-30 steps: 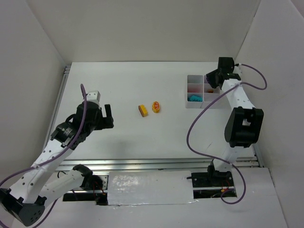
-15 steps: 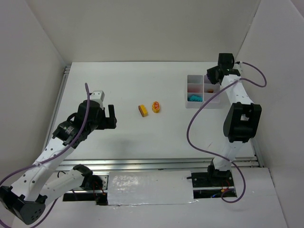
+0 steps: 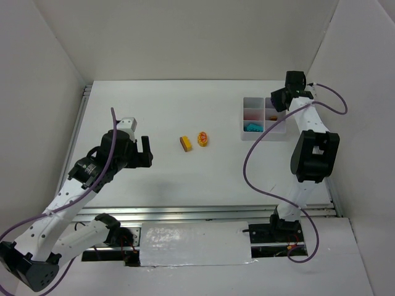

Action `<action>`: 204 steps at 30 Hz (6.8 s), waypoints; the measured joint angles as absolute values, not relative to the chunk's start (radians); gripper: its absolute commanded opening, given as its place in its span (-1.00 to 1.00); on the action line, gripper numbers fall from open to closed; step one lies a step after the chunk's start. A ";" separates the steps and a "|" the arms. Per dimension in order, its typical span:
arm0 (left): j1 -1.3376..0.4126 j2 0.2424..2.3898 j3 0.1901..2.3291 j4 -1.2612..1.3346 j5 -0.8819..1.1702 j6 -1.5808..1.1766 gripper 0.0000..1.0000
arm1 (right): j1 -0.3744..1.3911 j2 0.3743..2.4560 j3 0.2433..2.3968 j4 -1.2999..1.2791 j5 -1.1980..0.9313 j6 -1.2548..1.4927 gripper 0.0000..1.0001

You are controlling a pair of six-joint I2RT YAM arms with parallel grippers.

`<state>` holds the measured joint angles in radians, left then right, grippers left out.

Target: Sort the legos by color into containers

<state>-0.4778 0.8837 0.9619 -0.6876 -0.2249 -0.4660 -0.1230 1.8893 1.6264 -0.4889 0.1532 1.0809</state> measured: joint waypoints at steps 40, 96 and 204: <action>-0.430 1.165 1.043 -0.650 -0.233 -0.744 0.99 | 0.495 1.606 1.300 -0.441 -0.022 0.545 0.93; -0.427 0.868 0.959 -0.702 -0.200 -0.519 0.99 | -0.118 1.407 1.201 -0.470 0.041 0.619 -1.00; -0.369 0.802 0.948 -0.742 -0.385 -0.583 0.99 | 0.677 1.858 1.569 -0.495 0.037 0.401 0.99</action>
<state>-0.3695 0.8017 0.9482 -0.7418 -0.3855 -0.5835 0.6769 1.8580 1.5688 -0.4950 0.0368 0.4007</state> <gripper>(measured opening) 0.995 0.994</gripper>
